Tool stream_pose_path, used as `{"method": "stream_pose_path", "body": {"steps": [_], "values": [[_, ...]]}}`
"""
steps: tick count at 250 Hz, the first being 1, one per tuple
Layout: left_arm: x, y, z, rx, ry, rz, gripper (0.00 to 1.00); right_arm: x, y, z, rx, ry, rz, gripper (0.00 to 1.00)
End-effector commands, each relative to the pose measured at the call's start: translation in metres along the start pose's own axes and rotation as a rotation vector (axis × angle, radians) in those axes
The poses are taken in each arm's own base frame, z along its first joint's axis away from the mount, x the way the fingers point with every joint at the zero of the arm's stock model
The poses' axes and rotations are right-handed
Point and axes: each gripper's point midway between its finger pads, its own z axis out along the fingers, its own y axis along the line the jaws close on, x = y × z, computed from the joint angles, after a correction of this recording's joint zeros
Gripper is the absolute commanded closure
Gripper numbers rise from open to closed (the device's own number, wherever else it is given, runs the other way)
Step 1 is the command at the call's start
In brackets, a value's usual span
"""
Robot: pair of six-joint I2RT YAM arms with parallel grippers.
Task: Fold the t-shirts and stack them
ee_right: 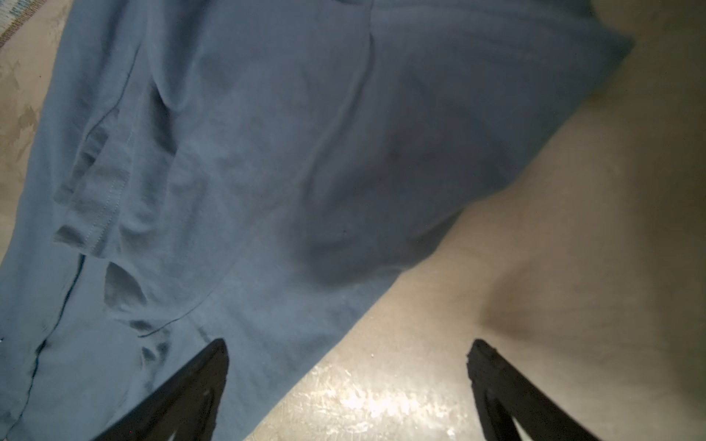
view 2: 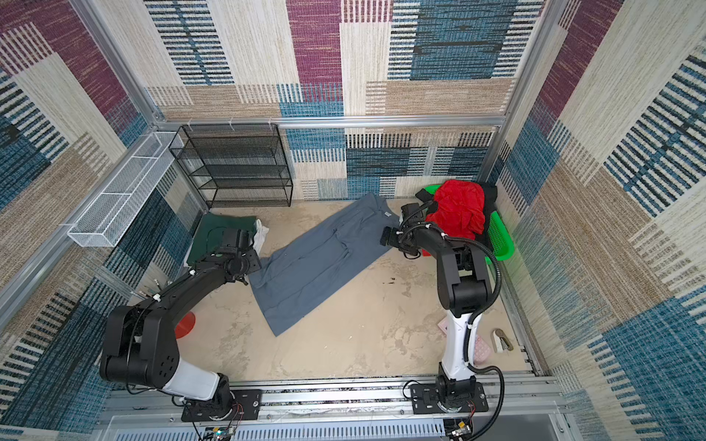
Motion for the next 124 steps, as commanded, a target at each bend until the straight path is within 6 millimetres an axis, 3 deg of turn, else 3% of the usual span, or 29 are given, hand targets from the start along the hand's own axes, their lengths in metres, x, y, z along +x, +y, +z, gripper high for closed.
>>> {"method": "stream_pose_path", "body": {"steps": [1,43,67,124], "values": [[-0.004,-0.003,0.008,0.018,0.006,0.023,0.37,-0.004,-0.001,0.001,0.015,0.004,0.004,0.02],[0.009,-0.006,0.025,0.019,0.054,0.027,0.39,-0.007,-0.001,0.004,0.02,0.015,-0.006,0.02],[0.008,0.0,0.032,-0.015,0.067,0.028,0.4,-0.006,0.0,0.004,0.006,0.018,-0.008,0.02],[0.005,-0.011,0.044,0.005,0.086,0.027,0.42,-0.001,-0.003,0.005,0.016,0.028,-0.018,0.01]]}}
